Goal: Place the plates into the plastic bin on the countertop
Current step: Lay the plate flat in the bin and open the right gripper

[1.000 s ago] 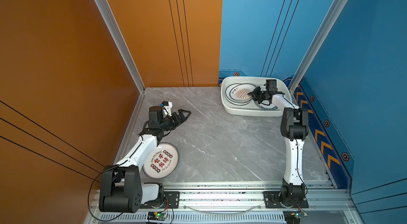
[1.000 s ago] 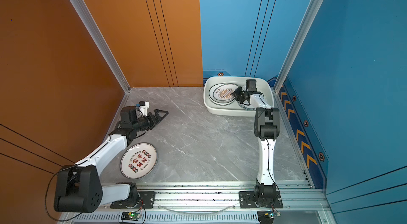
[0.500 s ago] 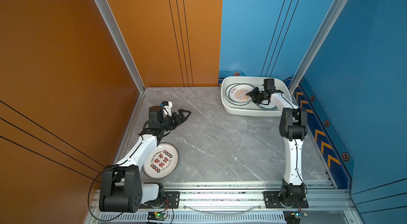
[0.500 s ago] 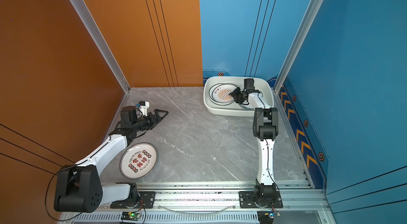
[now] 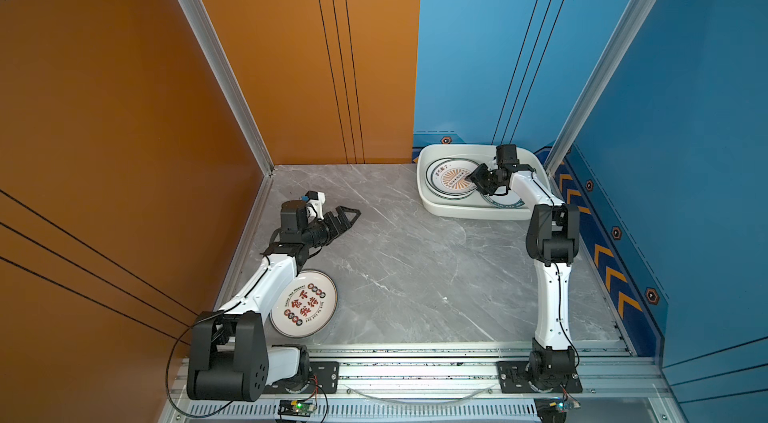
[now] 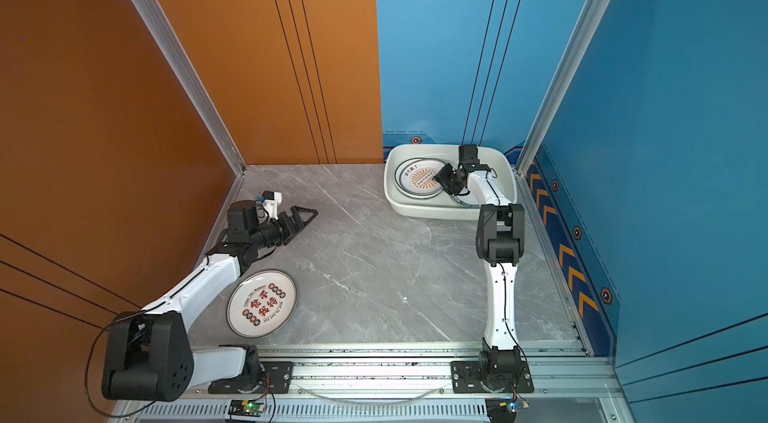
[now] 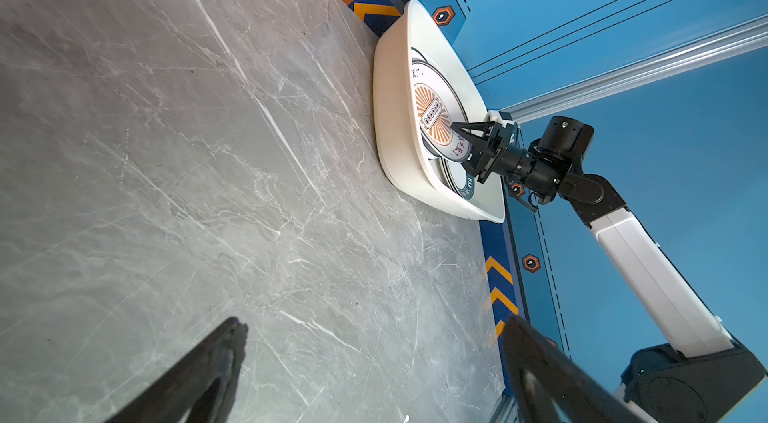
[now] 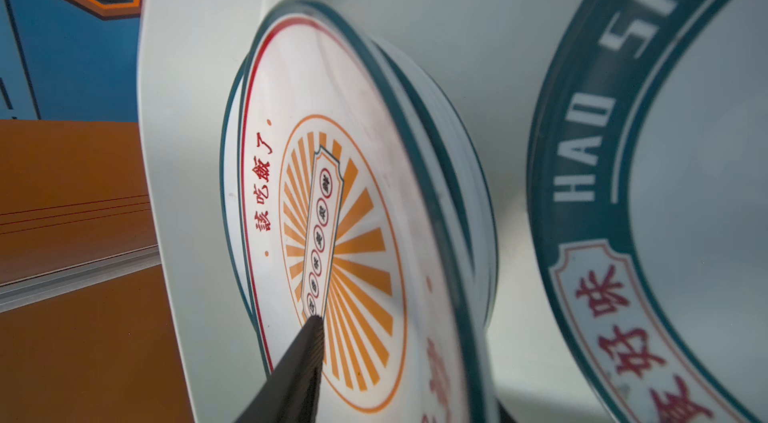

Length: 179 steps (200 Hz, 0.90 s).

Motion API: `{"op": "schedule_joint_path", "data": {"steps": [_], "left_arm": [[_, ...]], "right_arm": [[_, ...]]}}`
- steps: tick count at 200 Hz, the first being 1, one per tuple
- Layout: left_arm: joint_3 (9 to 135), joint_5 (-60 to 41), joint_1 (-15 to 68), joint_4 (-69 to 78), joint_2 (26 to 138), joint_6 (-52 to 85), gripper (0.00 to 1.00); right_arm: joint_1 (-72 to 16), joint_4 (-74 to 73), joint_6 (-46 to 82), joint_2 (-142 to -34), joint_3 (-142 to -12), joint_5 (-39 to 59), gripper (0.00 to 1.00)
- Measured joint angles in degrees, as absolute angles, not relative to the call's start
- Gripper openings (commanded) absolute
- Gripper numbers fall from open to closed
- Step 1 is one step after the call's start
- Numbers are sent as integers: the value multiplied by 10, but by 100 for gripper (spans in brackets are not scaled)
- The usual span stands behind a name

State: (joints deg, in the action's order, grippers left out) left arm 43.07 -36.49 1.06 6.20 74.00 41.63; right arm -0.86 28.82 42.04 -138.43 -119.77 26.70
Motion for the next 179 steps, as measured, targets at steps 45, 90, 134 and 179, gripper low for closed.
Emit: {"op": "schedule_joint_path", "data": {"steps": [45, 90, 134, 179], "left_arm": [[426, -365, 11, 62, 740, 416, 98], [423, -365, 11, 62, 740, 416, 98], [423, -365, 11, 62, 740, 416, 98], [423, -365, 11, 62, 739, 416, 98]], "right_arm": [[-9, 309, 400, -1381, -1199, 255, 44], [-9, 311, 391, -1381, -1199, 254, 45], [-10, 310, 390, -1379, -1198, 266, 45], [-10, 304, 401, -1376, -1189, 283, 45]]}}
